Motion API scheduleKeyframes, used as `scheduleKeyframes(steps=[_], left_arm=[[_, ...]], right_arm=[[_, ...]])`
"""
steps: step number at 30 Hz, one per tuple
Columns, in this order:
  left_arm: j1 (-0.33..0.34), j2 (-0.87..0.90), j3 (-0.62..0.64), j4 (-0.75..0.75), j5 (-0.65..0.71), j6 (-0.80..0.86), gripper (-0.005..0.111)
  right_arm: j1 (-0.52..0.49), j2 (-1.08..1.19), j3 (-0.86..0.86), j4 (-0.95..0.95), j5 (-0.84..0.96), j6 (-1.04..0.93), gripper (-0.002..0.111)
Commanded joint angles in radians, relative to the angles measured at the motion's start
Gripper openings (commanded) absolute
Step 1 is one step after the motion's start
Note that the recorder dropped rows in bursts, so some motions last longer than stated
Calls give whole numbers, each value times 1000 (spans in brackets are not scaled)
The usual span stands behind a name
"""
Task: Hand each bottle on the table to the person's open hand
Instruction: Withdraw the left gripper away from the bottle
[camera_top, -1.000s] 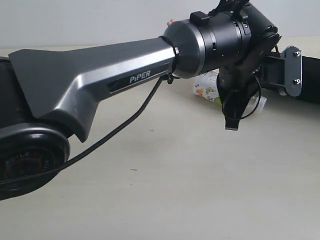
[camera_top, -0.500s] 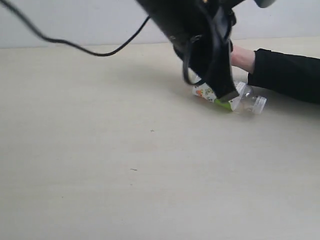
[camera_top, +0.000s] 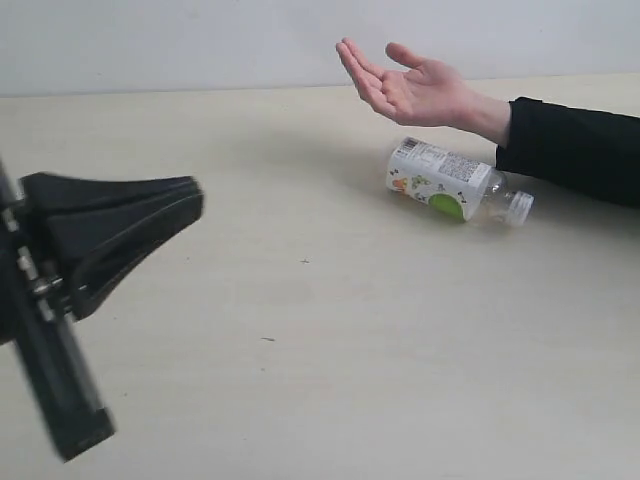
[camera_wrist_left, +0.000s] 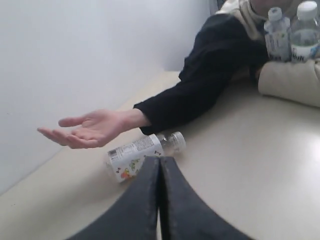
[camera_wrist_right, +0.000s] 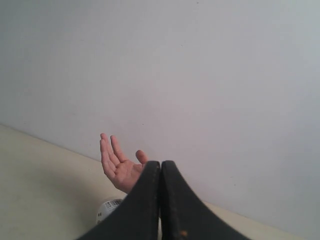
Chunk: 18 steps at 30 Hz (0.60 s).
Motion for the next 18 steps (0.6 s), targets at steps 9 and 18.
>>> scheduleKeyframes(steps=[9,18], left_arm=[[2,-467,236,-181,15,66,0],[0,-520,313,-136,-84,12,0]], right_arm=[[1,-5,4,3,-6,0,0],[1,-5,4,3,-6,0,0]])
